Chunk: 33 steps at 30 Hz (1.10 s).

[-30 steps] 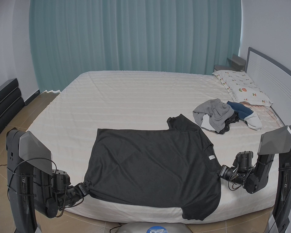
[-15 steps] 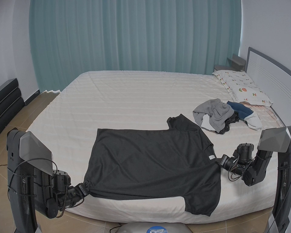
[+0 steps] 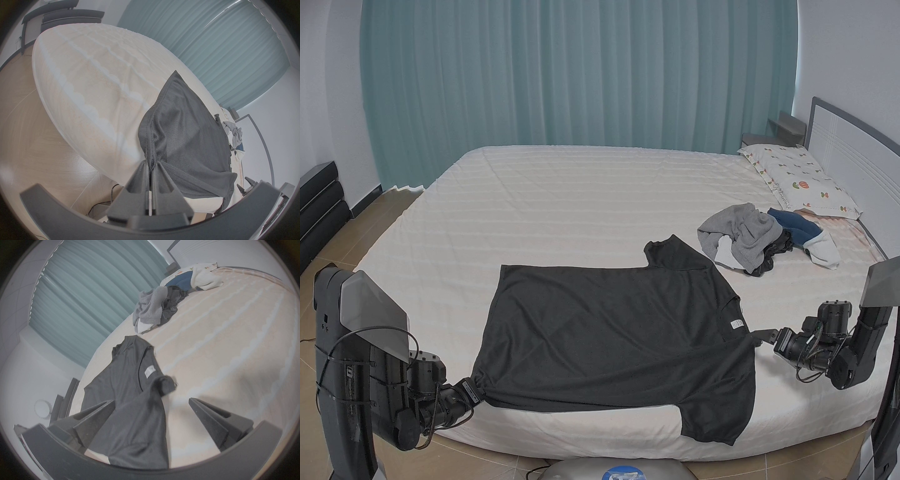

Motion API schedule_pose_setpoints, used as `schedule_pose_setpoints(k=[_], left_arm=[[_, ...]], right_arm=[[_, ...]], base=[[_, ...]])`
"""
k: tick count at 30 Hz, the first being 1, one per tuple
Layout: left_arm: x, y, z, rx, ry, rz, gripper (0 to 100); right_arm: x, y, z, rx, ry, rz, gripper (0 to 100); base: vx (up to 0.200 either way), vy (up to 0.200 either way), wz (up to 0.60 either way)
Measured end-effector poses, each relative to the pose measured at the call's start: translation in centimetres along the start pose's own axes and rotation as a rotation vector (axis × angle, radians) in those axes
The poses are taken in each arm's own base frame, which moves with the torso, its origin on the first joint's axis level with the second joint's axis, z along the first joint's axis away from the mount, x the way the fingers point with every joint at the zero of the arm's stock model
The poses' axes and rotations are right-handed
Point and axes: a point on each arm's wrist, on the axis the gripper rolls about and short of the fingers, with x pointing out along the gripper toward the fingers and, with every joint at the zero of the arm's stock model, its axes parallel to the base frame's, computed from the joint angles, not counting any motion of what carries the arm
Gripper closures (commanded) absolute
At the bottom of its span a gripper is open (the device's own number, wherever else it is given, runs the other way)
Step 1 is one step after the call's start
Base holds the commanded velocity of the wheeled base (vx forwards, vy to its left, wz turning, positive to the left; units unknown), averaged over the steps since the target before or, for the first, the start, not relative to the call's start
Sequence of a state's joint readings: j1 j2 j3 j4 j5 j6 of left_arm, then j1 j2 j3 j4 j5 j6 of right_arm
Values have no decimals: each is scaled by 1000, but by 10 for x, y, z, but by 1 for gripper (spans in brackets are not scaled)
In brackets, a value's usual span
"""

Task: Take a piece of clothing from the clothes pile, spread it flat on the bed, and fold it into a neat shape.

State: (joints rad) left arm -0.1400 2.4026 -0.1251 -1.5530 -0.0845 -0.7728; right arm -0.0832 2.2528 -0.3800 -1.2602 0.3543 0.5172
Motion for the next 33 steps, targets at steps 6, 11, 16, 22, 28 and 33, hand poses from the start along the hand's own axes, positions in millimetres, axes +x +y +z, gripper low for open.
schedule_pose_setpoints(k=[6,11,16,22,28,33], left_arm=[[0,0,0,-1,0,0,100],[0,0,0,-1,0,0,100],[0,0,0,-1,-1,0,100],[0,0,0,-1,-1,0,100],[0,0,0,0,-1,-1,100],[0,0,0,0,-1,-1,100]], right_arm=[[-23,-6,-24,-96,107,48,0],[-24,-4,-40,-146,127,83,0],[-21,-4,-53,-164,142,99,0],[-19,-7,-63,-154,186,87,0],[-16,-5,-67,-157,206,98,0],[-12,3,-73,-155,229,117,100]], base=[[0,0,0],[0,0,0],[0,0,0],[0,0,0],[0,0,0],[0,0,0]])
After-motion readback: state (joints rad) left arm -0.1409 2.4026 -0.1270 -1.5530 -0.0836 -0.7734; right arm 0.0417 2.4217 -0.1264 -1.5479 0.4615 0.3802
